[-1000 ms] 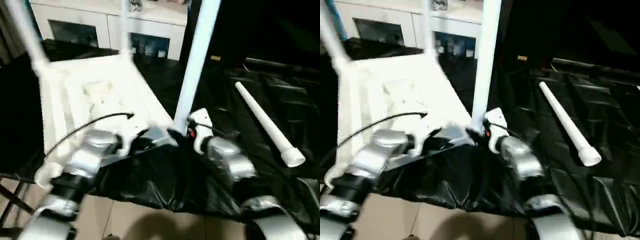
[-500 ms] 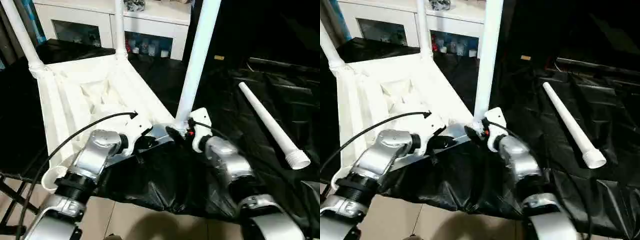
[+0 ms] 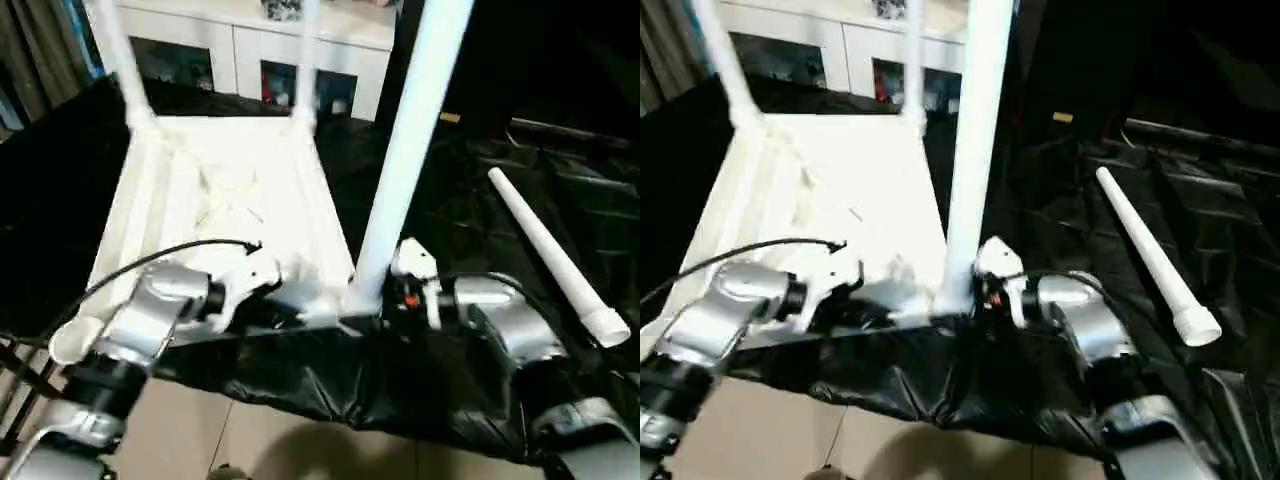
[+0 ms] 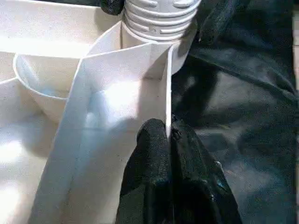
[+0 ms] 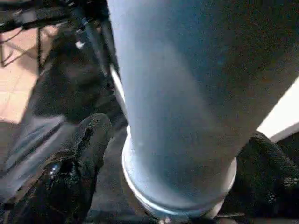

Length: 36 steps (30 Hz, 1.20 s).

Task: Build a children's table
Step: Rotate leg to tighten

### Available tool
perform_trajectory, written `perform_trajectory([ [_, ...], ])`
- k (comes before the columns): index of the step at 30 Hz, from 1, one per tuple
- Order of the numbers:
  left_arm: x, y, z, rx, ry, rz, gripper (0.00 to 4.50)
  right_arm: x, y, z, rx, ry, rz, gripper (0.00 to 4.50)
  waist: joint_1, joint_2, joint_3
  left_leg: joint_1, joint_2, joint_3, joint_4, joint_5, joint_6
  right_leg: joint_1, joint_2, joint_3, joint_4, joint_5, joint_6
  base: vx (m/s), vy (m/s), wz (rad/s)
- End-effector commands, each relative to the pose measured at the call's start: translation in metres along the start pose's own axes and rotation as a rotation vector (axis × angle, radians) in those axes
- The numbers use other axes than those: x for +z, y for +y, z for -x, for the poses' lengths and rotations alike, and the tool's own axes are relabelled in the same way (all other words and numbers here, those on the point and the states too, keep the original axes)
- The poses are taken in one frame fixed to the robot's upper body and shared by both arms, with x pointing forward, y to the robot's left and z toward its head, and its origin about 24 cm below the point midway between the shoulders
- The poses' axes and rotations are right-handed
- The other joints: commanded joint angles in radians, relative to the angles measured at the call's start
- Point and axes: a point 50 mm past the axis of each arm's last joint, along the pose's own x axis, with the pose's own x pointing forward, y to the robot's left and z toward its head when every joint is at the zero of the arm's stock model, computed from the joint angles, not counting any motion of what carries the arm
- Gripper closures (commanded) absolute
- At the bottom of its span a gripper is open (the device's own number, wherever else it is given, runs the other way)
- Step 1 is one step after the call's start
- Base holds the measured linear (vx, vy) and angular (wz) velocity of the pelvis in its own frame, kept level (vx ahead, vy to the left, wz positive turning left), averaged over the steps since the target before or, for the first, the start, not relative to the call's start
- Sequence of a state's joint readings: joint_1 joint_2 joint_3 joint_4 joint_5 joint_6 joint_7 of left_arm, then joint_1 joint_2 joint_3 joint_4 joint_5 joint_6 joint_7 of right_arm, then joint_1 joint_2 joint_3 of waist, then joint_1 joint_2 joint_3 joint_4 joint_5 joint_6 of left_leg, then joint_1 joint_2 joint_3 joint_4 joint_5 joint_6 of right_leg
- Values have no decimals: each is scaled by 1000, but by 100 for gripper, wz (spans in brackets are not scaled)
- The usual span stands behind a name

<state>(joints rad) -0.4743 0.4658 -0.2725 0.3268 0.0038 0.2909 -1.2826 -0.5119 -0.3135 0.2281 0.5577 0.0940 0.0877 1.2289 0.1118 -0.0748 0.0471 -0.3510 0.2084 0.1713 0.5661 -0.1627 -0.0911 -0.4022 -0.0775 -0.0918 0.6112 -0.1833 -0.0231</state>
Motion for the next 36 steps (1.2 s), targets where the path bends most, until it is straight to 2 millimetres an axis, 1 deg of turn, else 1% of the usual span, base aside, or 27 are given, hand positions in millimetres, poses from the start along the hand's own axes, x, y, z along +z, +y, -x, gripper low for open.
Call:
perform_trajectory([
  [1, 17, -3, -10, -50, -63, -64, 450, 6, 15, -20, 158, 15, 39, 74, -2, -3, -55, 3, 28, -1, -60, -225, 38, 49, -69, 57, -77, -280, -152, 0, 0, 0],
  [2, 17, -2, -10, -52, -62, -65, 450, 5, 15, -20, 163, 18, 38, 87, -2, -3, -55, 3, 28, -1, -60, -225, 38, 49, -69, 57, -77, -280, -152, 0, 0, 0],
  [4, 17, -2, -9, -53, -61, -66, 450, 5, 16, -21, 167, 19, 34, 87, -1, -3, -55, 4, 28, -1, -60, -223, 36, 49, -70, 56, -77, -279, -154, 0, 0, 0],
  [5, 17, -2, -8, -51, -61, -66, 450, 5, 16, -22, 167, 17, 30, 109, -1, -3, -55, 4, 28, -1, -60, -224, 35, 49, -69, 56, -76, -279, -154, 0, 0, 0],
  [9, 17, -2, -8, -50, -62, -62, 450, 4, 18, -24, 175, 10, 16, 121, -1, -4, -55, 4, 28, -1, -60, -224, 33, 49, -69, 56, -76, -273, -158, 0, 0, 0],
  [11, 16, -3, -8, -54, -68, -57, 450, 4, 19, -25, 170, 1, 5, 142, 0, -2, -56, 4, 27, -1, -60, -224, 31, 50, -69, 56, -76, -272, -157, 0, 0, 0],
  [13, 16, -4, -9, -54, -76, -48, 450, 3, 20, -27, 150, -16, -14, 154, 0, -1, -56, 4, 27, -1, -60, -222, 29, 50, -69, 57, -75, -265, -159, 0, 0, 0],
  [15, 17, 0, -12, -2, -71, -27, 450, 4, 14, -30, 58, -47, -43, 172, -2, -1, -55, 3, 27, -1, -61, -228, 23, 50, -69, 56, -75, -273, -157, 0, 0, 0],
  [16, 17, 1, -12, 8, -71, -23, 450, 4, 13, -30, 42, -51, -46, 172, -2, -1, -55, 3, 27, -1, -61, -228, 23, 50, -69, 56, -75, -273, -157, 0, 0, 0],
  [17, 19, 7, -16, 77, -75, 5, 450, 3, 6, -34, -78, -74, -78, 174, -4, -2, -52, 4, 26, -3, -63, -247, 9, 47, -70, 55, -81, -324, -145, 0, 0, 0],
  [18, 20, 8, -18, 90, -81, 11, 450, 3, 4, -35, -109, -76, -88, 175, -6, -2, -51, 6, 25, -3, -63, -257, 4, 45, -71, 55, -84, -348, -139, 0, 0, 0],
  [19, 24, 12, -23, 141, -90, 32, 450, 1, -3, -40, -237, -83, -132, 176, -8, -4, -52, 8, 25, -4, -63, -267, -6, 45, -73, 54, -87, -384, -128, 0, 0, 0],
  [20, 24, 12, -23, 141, -90, 32, 450, 1, -3, -40, -237, -83, -132, 177, -10, -3, -50, 9, 25, -6, -65, -275, -12, 43, -73, 53, -90, -403, -122, 0, 0, 0],
  [21, 28, 14, -29, 183, -98, 46, 450, -1, -8, -44, -325, -88, -179, 177, -13, -6, -52, 8, 24, -8, -64, -288, -15, 45, -75, 51, -93, -431, -110, 0, 0, 0],
  [22, 31, 15, -33, 205, -105, 58, 450, -3, -9, -47, -368, -92, -201, 177, -16, -4, -52, 7, 26, -8, -64, -287, -18, 44, -75, 52, -91, -430, -110, 0, 0, 0],
  [23, 35, 15, -40, 238, -117, 71, 450, -4, -11, -52, -431, -95, -239, 177, -19, -3, -49, 12, 25, -9, -64, -306, -21, 38, -76, 51, -98, -461, -103, 0, 0, 0],
  [24, 39, 15, -47, 263, -129, 84, 450, -4, -12, -57, -474, -100, -263, 177, -23, 0, -52, 10, 25, -10, -63, -300, -20, 41, -76, 52, -98, -450, -103, 0, 0, 0],
  [25, 42, 14, -52, 277, -138, 96, 450, -4, -12, -62, -514, -102, -283, 177, -23, 2, -52, 10, 24, -9, -63, -299, -17, 39, -75, 52, -99, -443, -102, 0, 0, 0],
  [26, 44, 13, -56, 285, -144, 102, 450, -3, -12, -66, -541, -103, -299, 177, -23, 1, -51, 10, 25, -8, -63, -301, -16, 38, -74, 53, -100, -439, -102, 0, 0, 0],
  [27, 47, 11, -61, 290, -154, 111, 450, -2, -12, -70, -566, -110, -318, 177, -25, 1, -52, 8, 24, -9, -64, -302, -14, 40, -73, 52, -98, -430, -100, 0, 0, 0],
  [29, 51, 6, -71, 276, -176, 120, 450, 2, -11, -77, -593, -118, -314, 177, -23, 1, -55, 5, 22, -8, -62, -288, -8, 42, -73, 52, -96, -416, -96, 0, 0, 0],
  [30, 52, 4, -72, 269, -178, 119, 450, 4, -10, -79, -589, -124, -293, 177, -21, 3, -57, 5, 21, -6, -61, -275, 0, 42, -72, 53, -94, -389, -95, 0, 0, 0],
  [32, 51, 2, -73, 250, -174, 106, 450, 5, -11, -79, -585, -143, -296, 177, -20, 3, -58, 2, 21, -6, -62, -264, 7, 44, -71, 54, -91, -364, -98, 0, 0, 0],
  [33, 50, 2, -73, 245, -174, 104, 450, 6, -11, -78, -585, -147, -298, 122, -20, 4, -60, 0, 21, -5, -62, -248, 11, 47, -69, 54, -86, -330, -104, 0, 0, 0],
  [34, 50, 1, -72, 238, -174, 100, 450, 6, -12, -76, -582, -157, -294, 108, -20, 5, -59, 0, 22, -5, -63, -245, 13, 46, -68, 54, -86, -319, -108, 0, 0, 0],
  [35, 49, 1, -71, 235, -174, 98, 450, 7, -12, -76, -578, -161, -294, 108, -20, 5, -60, 0, 21, -3, -62, -239, 15, 47, -68, 54, -85, -302, -113, 0, 0, 0],
  [36, 48, 1, -69, 225, -172, 91, 450, 8, -13, -73, -564, -174, -295, 105, -20, 7, -60, 0, 21, -3, -62, -236, 18, 48, -69, 55, -84, -289, -120, 0, 0, 0],
])
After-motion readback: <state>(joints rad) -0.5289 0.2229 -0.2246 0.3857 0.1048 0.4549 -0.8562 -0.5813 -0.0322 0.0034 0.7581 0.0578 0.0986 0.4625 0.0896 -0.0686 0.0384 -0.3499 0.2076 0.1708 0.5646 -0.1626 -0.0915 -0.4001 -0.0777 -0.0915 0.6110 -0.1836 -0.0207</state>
